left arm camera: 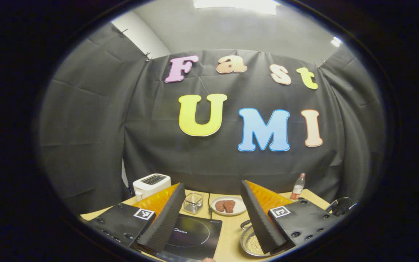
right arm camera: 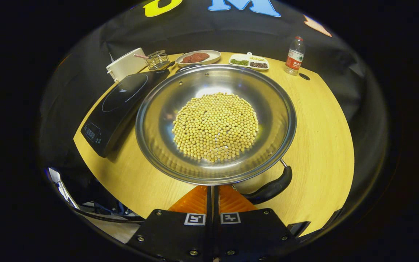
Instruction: First push the handle of the pot to place it horizontally, then grasp the pot with both hands and set it on the induction cooktop.
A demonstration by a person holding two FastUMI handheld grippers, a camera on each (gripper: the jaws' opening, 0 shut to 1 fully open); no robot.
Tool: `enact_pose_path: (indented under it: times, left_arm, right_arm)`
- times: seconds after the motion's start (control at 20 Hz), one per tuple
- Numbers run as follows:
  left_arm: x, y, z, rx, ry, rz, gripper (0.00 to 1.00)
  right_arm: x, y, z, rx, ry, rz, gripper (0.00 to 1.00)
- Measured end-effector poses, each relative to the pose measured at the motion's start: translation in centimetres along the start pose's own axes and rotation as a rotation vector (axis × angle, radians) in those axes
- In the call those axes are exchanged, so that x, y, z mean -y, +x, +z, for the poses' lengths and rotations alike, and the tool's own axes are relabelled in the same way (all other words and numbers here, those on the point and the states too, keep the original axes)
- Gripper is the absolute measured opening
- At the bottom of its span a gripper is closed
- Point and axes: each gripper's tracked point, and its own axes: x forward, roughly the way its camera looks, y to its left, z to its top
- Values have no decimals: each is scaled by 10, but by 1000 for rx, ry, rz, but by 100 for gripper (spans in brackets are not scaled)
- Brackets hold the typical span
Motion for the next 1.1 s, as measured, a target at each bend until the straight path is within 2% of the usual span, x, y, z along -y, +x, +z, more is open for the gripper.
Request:
enact_pose_path:
  times: [0.25, 0.6, 0.85, 1.1]
  left_arm:
    - [3, 6, -1, -7, 7, 29, 100]
    - [4, 8, -9, -23, 23, 85, 100]
    - [3, 5, -13, -36, 31, 126, 100]
    - [2, 2, -19, -51, 47, 163, 100]
  right_arm:
    - [42, 8, -2, -52, -66, -75, 0]
    - [104, 17, 19, -36, -177, -204, 1]
    - [123, 27, 39, 2, -312, -253, 1]
    - [133, 37, 60, 44, -328, -272, 1]
